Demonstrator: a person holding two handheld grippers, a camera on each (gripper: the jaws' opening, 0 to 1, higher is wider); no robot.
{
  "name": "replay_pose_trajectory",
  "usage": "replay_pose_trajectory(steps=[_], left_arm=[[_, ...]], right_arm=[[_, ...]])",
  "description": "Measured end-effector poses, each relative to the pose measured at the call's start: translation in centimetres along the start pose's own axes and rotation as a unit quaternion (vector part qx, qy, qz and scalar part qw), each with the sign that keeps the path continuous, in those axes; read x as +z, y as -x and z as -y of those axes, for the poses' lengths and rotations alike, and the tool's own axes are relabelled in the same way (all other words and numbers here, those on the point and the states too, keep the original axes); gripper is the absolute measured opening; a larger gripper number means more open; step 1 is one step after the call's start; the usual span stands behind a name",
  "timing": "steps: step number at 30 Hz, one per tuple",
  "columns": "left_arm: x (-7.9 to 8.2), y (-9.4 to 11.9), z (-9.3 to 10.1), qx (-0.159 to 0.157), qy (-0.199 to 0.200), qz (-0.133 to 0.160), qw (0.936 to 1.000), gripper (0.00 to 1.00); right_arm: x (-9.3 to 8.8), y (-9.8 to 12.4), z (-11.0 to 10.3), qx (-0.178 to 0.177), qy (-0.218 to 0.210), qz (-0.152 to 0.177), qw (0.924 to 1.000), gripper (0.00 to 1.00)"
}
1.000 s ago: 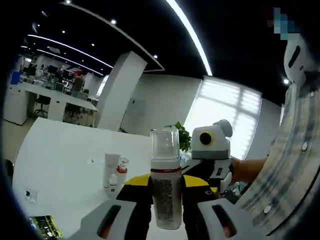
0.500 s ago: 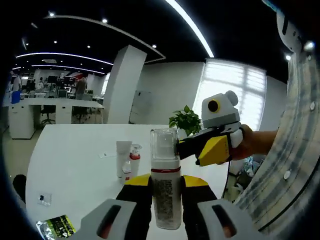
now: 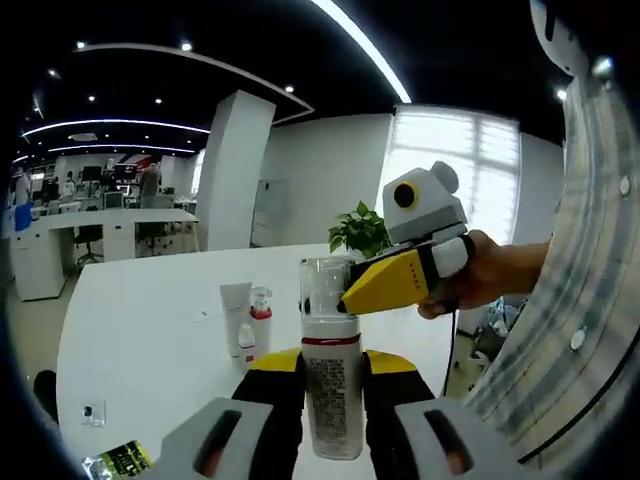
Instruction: Arrange the skincare products in the storage area until every visible bottle or jar stands upright without overlapping.
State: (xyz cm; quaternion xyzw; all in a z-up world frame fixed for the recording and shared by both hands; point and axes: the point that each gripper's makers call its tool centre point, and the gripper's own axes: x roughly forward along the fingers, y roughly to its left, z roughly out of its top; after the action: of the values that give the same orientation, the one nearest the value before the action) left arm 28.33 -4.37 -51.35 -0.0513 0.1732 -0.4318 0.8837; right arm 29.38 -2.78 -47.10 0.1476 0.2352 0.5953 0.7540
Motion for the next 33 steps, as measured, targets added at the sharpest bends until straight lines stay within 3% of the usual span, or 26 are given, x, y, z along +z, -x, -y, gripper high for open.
replay_pose_trajectory(steps=[4, 10, 13, 15, 23, 26, 33], left_arm=[[0.0, 0.0, 0.1, 0.001, -0.007, 0.001, 1.0000, 0.22], [-0.5, -0.1, -0.1, 0.007, 0.021, 0.001, 0.9997, 0.23], [-0.9, 0.1, -0.5, 0.016, 0.051, -0.001, 0.9986, 0.33], [-1.4, 0.4, -0.9, 0.029, 0.062, -0.002, 0.9976, 0.38], [-3.5, 2.2, -1.6, 0.062, 0.085, -0.024, 0.9941, 0.38], [-4.0, 2.8, -1.8, 0.072, 0.108, -0.023, 0.9913, 0.38], [-4.9, 3.6, -1.6, 0.084, 0.120, -0.031, 0.9887, 0.38]], right_arm=[[0.0, 0.1, -0.2, -0.002, 0.008, 0.000, 1.0000, 0.19], [-0.1, 0.0, -0.1, -0.007, 0.025, -0.009, 0.9996, 0.19], [0.1, 0.0, 0.3, -0.016, 0.037, -0.008, 0.9992, 0.19], [0.4, 0.1, 1.2, -0.032, 0.046, -0.005, 0.9984, 0.19], [0.6, 0.7, 5.3, -0.089, 0.062, -0.006, 0.9941, 0.19], [0.6, 1.2, 7.4, -0.118, 0.084, -0.008, 0.9894, 0.19], [0.1, 2.5, 11.0, -0.157, 0.107, -0.013, 0.9816, 0.19]])
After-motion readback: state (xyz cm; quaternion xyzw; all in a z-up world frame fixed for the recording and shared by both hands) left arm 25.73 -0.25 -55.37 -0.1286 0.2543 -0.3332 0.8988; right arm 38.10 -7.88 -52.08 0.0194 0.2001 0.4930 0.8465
